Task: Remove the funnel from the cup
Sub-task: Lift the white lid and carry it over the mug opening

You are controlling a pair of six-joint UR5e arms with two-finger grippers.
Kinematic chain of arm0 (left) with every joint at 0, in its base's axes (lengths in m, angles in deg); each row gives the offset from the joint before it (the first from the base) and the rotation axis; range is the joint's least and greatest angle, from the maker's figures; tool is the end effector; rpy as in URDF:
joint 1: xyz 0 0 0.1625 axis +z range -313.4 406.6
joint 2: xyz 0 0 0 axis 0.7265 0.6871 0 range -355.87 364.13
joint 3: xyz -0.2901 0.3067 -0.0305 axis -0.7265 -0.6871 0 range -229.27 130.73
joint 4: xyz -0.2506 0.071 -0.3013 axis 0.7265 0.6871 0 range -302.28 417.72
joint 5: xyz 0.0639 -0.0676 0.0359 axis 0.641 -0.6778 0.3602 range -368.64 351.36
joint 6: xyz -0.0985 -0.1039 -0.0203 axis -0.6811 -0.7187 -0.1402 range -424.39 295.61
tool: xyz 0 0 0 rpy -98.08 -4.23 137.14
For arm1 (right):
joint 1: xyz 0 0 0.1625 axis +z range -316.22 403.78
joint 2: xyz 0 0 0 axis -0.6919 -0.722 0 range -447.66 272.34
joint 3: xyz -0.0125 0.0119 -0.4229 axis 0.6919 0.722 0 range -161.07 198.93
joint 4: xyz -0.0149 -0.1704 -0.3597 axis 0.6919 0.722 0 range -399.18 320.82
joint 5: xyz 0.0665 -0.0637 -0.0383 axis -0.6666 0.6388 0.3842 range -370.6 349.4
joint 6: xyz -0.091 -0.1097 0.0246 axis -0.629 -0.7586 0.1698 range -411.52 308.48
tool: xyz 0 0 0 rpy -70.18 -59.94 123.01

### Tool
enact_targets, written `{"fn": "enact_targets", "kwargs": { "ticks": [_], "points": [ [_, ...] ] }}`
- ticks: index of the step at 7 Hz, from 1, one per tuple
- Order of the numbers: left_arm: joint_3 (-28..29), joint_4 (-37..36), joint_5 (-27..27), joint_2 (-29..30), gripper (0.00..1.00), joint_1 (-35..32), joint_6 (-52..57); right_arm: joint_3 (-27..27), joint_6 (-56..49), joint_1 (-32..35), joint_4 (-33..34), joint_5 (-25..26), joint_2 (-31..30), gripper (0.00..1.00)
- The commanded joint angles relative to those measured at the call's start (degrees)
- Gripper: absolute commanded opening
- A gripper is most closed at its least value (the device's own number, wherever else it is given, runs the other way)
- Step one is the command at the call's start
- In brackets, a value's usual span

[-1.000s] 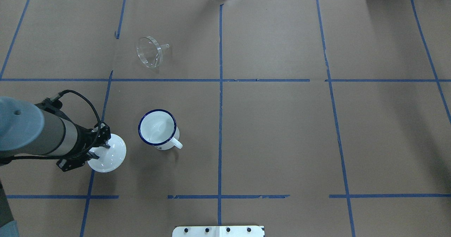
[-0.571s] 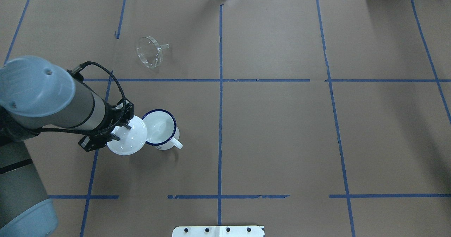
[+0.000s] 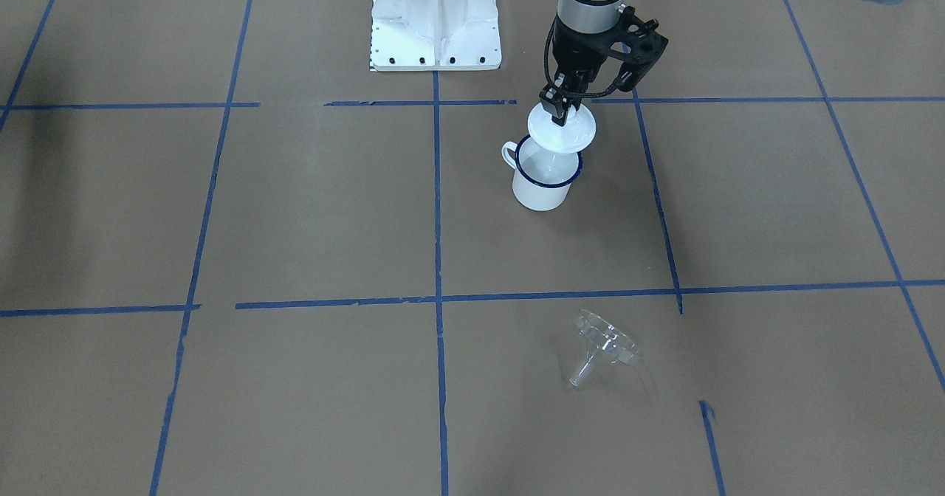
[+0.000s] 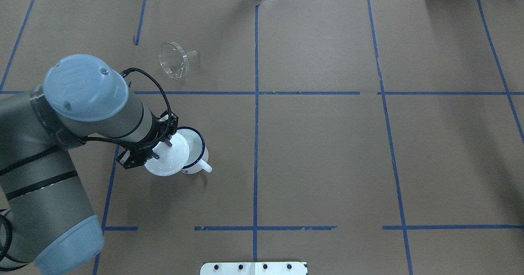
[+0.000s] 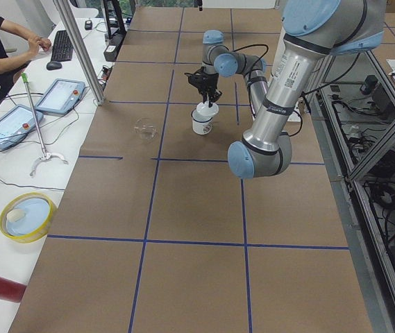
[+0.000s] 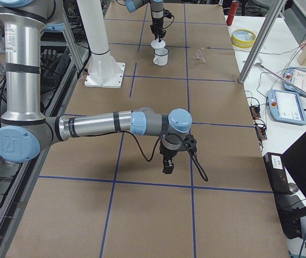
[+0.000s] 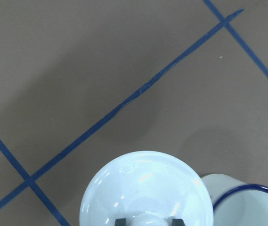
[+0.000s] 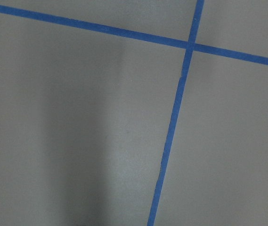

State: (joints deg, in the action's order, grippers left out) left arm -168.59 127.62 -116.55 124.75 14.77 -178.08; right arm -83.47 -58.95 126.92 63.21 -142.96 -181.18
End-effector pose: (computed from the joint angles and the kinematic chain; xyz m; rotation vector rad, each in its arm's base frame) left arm 0.4359 -0.3752 0.2437 -0.2574 0.7301 -0.8132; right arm -0.0166 -0.4390 0.6398 -0.0548 -0.7408 -0.2153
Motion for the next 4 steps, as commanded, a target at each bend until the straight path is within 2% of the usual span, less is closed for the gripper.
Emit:
{"fn": "enact_targets", "kwargs": {
  "ticks": [1,4],
  "points": [
    [2.59,1.72,-0.02,0.59,0.00,0.01,1.96,0.00,0.06,0.00,0.00,0.00,0.00,1.00],
    [3.92,3.57,-0.11,0.59,0.00,0.01,2.33,0.00,0.06,0.00,0.00,0.00,0.00,1.00]
  ]
}}
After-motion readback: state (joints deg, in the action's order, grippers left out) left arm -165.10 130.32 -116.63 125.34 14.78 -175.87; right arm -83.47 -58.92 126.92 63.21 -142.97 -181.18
